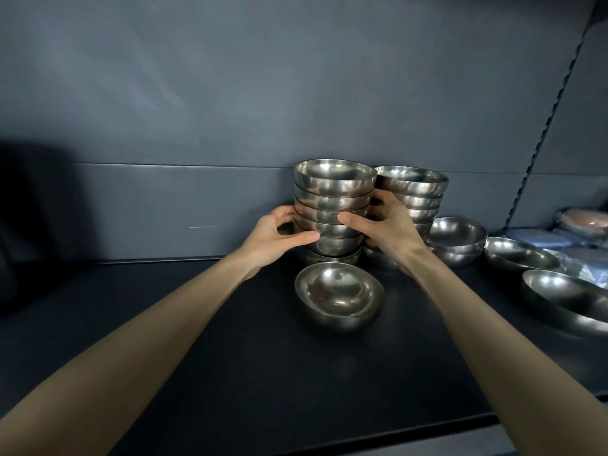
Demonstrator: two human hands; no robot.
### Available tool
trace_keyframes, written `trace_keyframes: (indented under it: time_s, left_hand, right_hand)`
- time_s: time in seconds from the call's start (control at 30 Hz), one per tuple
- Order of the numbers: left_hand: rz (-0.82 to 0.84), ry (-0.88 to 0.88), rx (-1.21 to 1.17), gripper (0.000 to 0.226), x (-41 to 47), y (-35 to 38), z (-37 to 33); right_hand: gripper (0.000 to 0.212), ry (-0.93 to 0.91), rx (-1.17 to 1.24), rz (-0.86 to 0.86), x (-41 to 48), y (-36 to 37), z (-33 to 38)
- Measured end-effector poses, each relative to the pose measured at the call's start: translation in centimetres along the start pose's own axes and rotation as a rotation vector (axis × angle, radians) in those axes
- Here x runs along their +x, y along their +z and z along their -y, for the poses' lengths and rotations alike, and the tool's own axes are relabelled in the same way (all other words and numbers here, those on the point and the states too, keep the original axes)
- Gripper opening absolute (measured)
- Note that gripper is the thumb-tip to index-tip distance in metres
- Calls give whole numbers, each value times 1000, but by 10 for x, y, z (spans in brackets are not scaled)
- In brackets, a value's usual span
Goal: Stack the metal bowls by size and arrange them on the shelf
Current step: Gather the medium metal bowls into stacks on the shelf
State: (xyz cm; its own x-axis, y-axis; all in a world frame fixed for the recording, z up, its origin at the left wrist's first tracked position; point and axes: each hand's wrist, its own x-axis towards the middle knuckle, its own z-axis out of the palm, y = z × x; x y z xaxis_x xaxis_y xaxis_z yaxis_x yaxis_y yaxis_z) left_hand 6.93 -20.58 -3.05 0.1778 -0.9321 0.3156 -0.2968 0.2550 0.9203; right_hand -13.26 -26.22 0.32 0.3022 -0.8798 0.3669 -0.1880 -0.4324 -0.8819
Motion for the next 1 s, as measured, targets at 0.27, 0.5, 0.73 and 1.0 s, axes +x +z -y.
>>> trace_keyframes:
  time_s: [0.27,0.5,0.73,1.0]
  left_hand:
    - [31,-16,-122,56,-3,4,4]
    - [28,-28,-138,60,-4,-2,6]
    - [-11,-36,-141,51,-15,-22,5]
    - [-96,-58,-91,55,-48,-75,8]
  right_hand:
    - [82,-4,-14,-35,-1,6,-7]
    - [76,25,16,-14,-3,13,-8]
    - [69,29,61,37,-1,34,-1]
    - [82,28,128,125,-7,87,20]
